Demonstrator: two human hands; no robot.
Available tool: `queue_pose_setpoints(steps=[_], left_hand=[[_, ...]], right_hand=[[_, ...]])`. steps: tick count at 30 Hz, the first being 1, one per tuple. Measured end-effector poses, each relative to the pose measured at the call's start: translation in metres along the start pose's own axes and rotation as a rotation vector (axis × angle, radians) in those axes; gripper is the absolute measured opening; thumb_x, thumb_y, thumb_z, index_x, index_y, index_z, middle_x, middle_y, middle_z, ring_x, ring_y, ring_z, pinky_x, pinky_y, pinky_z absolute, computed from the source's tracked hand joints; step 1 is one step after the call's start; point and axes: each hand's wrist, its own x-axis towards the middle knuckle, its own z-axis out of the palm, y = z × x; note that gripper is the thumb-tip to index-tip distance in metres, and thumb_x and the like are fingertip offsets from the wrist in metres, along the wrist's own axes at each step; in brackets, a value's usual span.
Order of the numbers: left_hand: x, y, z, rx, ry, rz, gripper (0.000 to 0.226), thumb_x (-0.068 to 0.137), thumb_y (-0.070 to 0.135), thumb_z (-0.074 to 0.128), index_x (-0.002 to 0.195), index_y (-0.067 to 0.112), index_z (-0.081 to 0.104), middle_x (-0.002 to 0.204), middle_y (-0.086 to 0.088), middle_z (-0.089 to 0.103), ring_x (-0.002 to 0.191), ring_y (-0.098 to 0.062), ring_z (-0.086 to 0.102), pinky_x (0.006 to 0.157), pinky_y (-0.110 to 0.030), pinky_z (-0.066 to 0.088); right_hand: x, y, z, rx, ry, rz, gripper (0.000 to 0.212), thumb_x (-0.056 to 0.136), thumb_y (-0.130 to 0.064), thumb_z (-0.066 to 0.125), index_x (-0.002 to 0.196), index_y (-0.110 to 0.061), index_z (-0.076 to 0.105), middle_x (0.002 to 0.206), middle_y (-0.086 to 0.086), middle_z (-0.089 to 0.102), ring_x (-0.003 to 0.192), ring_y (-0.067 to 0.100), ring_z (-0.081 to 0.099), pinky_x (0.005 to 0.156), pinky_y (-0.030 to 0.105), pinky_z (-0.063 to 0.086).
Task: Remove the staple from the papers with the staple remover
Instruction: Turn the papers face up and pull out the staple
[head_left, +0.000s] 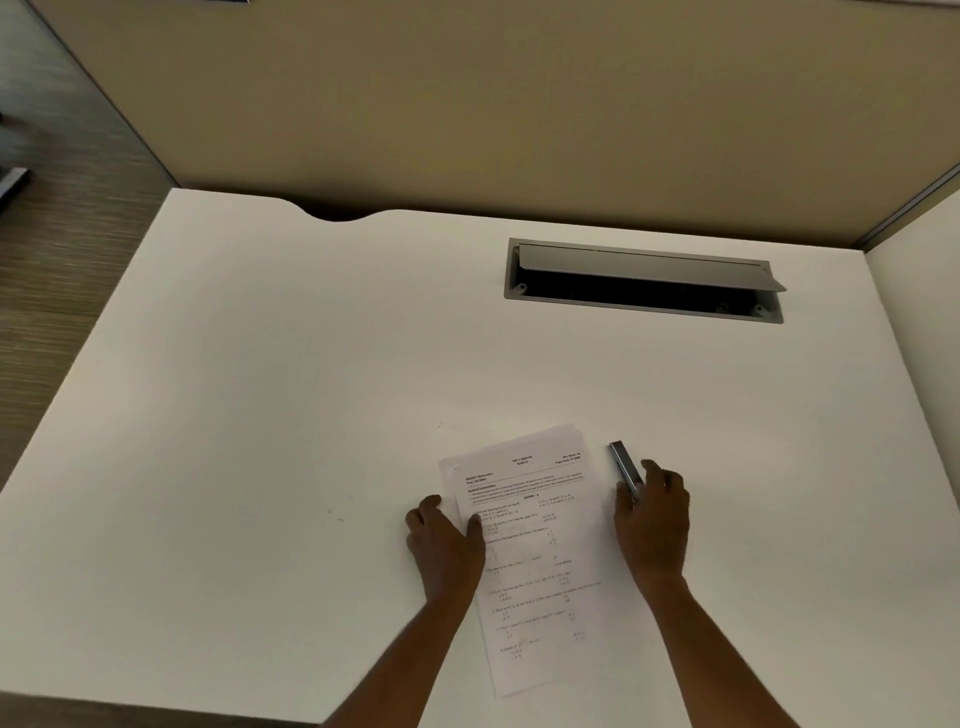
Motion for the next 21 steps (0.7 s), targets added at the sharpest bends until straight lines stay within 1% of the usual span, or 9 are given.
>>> queue_pose_setpoints(steps=[3,5,7,9,11,12,14,18,21], left_hand=[[0.004,0.0,0.001,0.006,-0.002,0.006,0.061,0.086,0.022,0.08,0.136,0.009,0.047,0.137,-0.012,0.049,0.122,-0.035,0.054,0.103,-0.045,0.048],[0.005,0.001,0.001,0.012,-0.002,0.006,0.06,0.085,0.022,0.08,0.135,0.009,0.048,0.135,-0.012,0.05,0.12,-0.034,0.055,0.103,-0.046,0.049],[0.006,0.002,0.0,0.018,0.002,0.01,0.059,0.086,0.022,0.08,0.134,0.01,0.049,0.134,-0.011,0.05,0.119,-0.033,0.056,0.103,-0.046,0.049],[0.008,0.002,0.0,0.023,0.003,0.013,0.058,0.086,0.023,0.08,0.133,0.01,0.049,0.134,-0.011,0.051,0.119,-0.033,0.056,0.103,-0.045,0.049],[0.009,0.002,0.0,0.022,0.002,0.016,0.057,0.086,0.023,0.079,0.133,0.011,0.049,0.133,-0.011,0.051,0.119,-0.033,0.056,0.104,-0.046,0.05],[0.008,0.002,0.0,0.019,0.003,0.016,0.057,0.086,0.023,0.079,0.133,0.011,0.049,0.132,-0.011,0.051,0.119,-0.033,0.056,0.104,-0.046,0.05],[0.008,0.003,0.0,0.014,0.007,0.015,0.056,0.086,0.024,0.079,0.133,0.011,0.049,0.132,-0.01,0.052,0.119,-0.032,0.056,0.103,-0.045,0.051],[0.008,0.004,0.0,0.008,0.008,0.014,0.056,0.086,0.025,0.079,0.132,0.011,0.05,0.133,-0.01,0.052,0.119,-0.032,0.056,0.101,-0.045,0.051],[0.007,0.004,-0.001,-0.014,0.006,0.008,0.057,0.087,0.026,0.078,0.133,0.011,0.049,0.133,-0.01,0.052,0.119,-0.031,0.056,0.102,-0.045,0.051]], right_hand=[[0.013,0.011,0.0,0.069,-0.03,0.033,0.015,0.083,-0.001,0.069,0.099,-0.002,0.07,0.08,0.016,0.065,0.073,0.038,0.062,0.062,0.029,0.039],[0.019,0.016,-0.001,0.107,-0.002,0.047,0.005,0.083,-0.001,0.068,0.084,-0.005,0.07,0.065,0.009,0.063,0.059,0.033,0.058,0.057,0.026,0.032],[0.022,0.018,-0.003,0.167,0.024,0.074,0.016,0.082,-0.009,0.063,0.066,-0.013,0.061,0.051,-0.002,0.051,0.048,0.023,0.047,0.049,0.025,0.026],[0.025,0.018,-0.003,0.203,0.024,0.106,0.023,0.08,-0.021,0.058,0.059,-0.017,0.052,0.045,-0.004,0.041,0.045,0.02,0.041,0.048,0.023,0.025],[0.027,0.021,-0.001,0.225,0.027,0.152,0.03,0.083,-0.025,0.057,0.056,-0.011,0.055,0.048,0.0,0.047,0.051,0.026,0.046,0.05,0.025,0.03],[0.028,0.022,0.001,0.238,0.035,0.183,0.033,0.086,-0.023,0.061,0.058,-0.006,0.06,0.053,0.008,0.053,0.057,0.031,0.051,0.053,0.029,0.035],[0.029,0.024,0.003,0.25,0.048,0.237,0.026,0.087,-0.013,0.069,0.066,0.002,0.069,0.065,0.017,0.058,0.071,0.037,0.057,0.063,0.034,0.04],[0.028,0.028,0.009,0.227,0.022,0.269,0.02,0.086,-0.008,0.07,0.071,0.004,0.07,0.072,0.015,0.054,0.076,0.04,0.059,0.065,0.033,0.038],[0.023,0.027,0.01,0.143,0.059,0.225,0.009,0.086,-0.008,0.07,0.086,0.001,0.072,0.092,0.023,0.059,0.088,0.044,0.057,0.071,0.037,0.045]])
